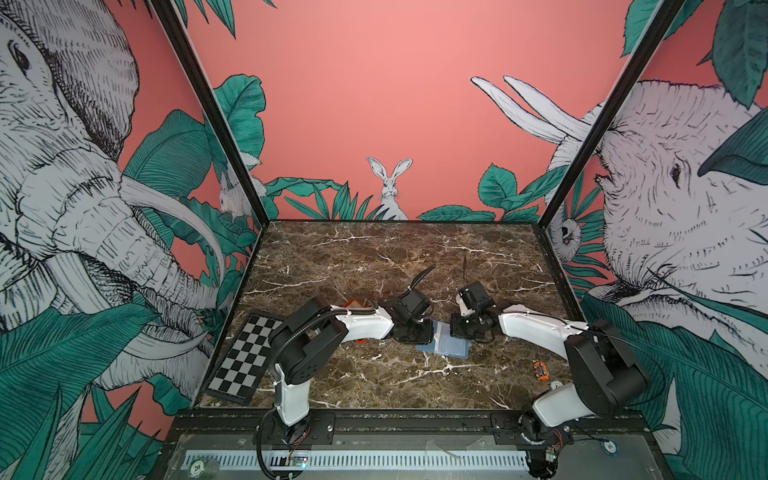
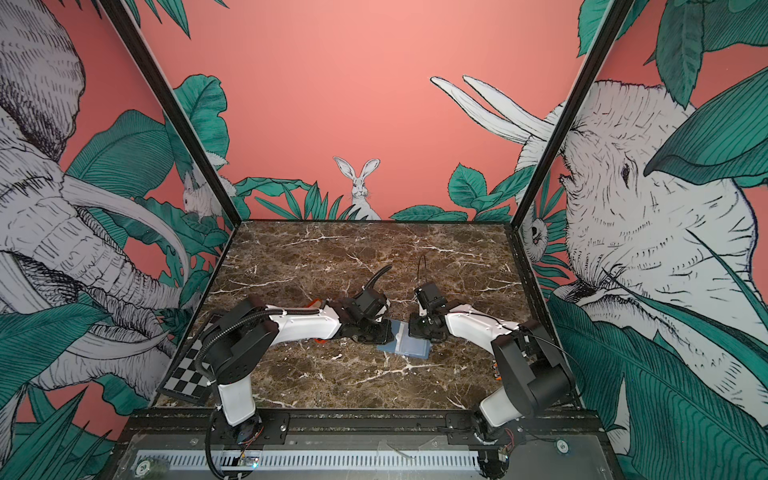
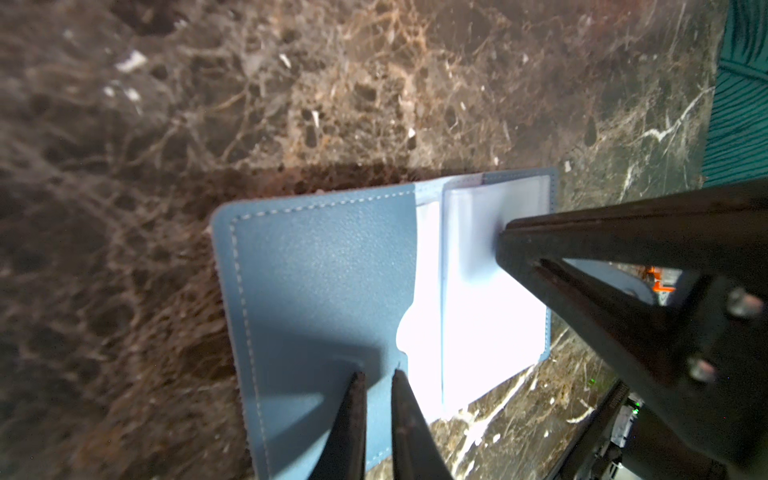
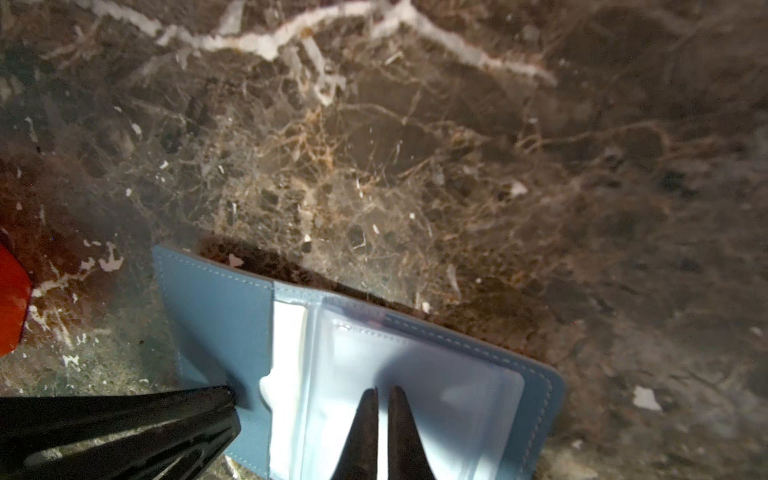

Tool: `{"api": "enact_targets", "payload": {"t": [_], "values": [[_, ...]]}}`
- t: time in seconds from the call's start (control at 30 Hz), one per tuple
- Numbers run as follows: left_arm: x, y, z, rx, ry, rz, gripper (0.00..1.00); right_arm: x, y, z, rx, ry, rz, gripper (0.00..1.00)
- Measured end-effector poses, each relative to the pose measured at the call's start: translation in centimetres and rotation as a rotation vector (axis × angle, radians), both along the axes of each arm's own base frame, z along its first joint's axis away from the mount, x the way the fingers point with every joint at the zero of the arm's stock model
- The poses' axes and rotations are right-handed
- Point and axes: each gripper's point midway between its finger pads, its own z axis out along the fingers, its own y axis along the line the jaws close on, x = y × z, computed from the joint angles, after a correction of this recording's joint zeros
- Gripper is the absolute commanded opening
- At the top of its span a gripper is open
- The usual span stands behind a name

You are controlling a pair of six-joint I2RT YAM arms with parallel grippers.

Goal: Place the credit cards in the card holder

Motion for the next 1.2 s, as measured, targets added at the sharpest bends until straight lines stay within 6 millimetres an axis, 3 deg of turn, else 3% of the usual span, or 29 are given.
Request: {"api": "enact_targets", "payload": {"t": [0.3, 0.6, 0.77, 1.2], "values": [[-0.2, -0.1, -0.1, -0.029, -0.005, 0.002, 0.15, -3.2, -2.3, 1.7, -0.005, -0.030, -0.028, 0.19], [-0.1, -0.2, 0.0, -0.050, -0.010, 0.007, 0.15, -5.8, -5.0, -0.5, -0.110, 0.069, -0.074, 0.14], [-0.1, -0.2, -0.1, -0.056, -0.009, 0.010, 0.16, -5.6, -5.1, -1.1, -0.129, 0.091, -0.081, 0.13], [1.0, 0.5, 0.0, -0.042, -0.018, 0.041, 0.18, -1.5, -4.3, -1.0, -0.146, 0.045, -0.082, 0.10]]}}
